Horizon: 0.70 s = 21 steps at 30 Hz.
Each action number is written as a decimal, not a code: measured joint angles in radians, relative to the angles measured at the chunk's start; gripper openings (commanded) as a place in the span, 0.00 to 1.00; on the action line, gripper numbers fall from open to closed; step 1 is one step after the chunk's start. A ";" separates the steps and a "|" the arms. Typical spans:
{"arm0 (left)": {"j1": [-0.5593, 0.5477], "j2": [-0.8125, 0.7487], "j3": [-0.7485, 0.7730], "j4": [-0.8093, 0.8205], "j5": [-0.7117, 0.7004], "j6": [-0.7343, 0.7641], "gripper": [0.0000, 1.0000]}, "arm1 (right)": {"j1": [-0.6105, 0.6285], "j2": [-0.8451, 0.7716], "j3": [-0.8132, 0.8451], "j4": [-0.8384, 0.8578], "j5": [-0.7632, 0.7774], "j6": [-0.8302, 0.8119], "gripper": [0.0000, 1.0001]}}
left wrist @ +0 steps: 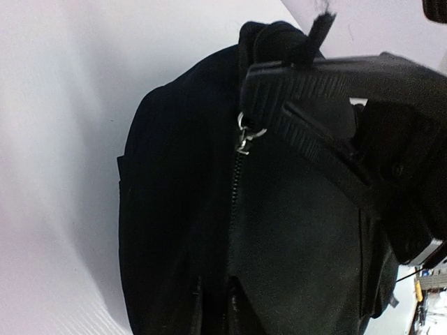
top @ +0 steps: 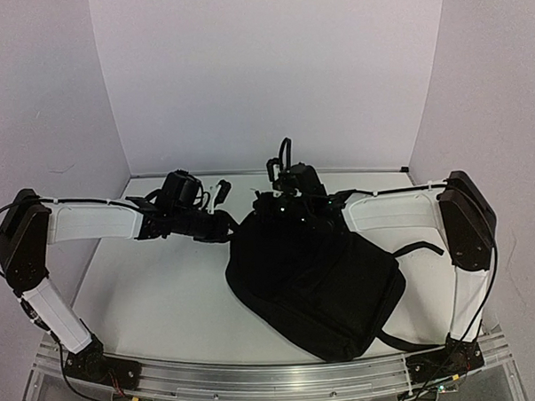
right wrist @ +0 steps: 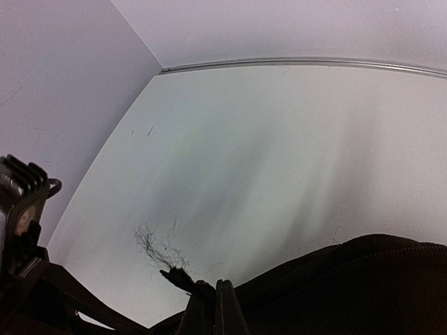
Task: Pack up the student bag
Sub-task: Zip the student bag at the center of the board.
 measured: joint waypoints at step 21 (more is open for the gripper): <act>-0.023 -0.205 -0.214 0.077 -0.103 -0.125 0.00 | 0.039 -0.061 -0.064 -0.018 0.140 0.070 0.00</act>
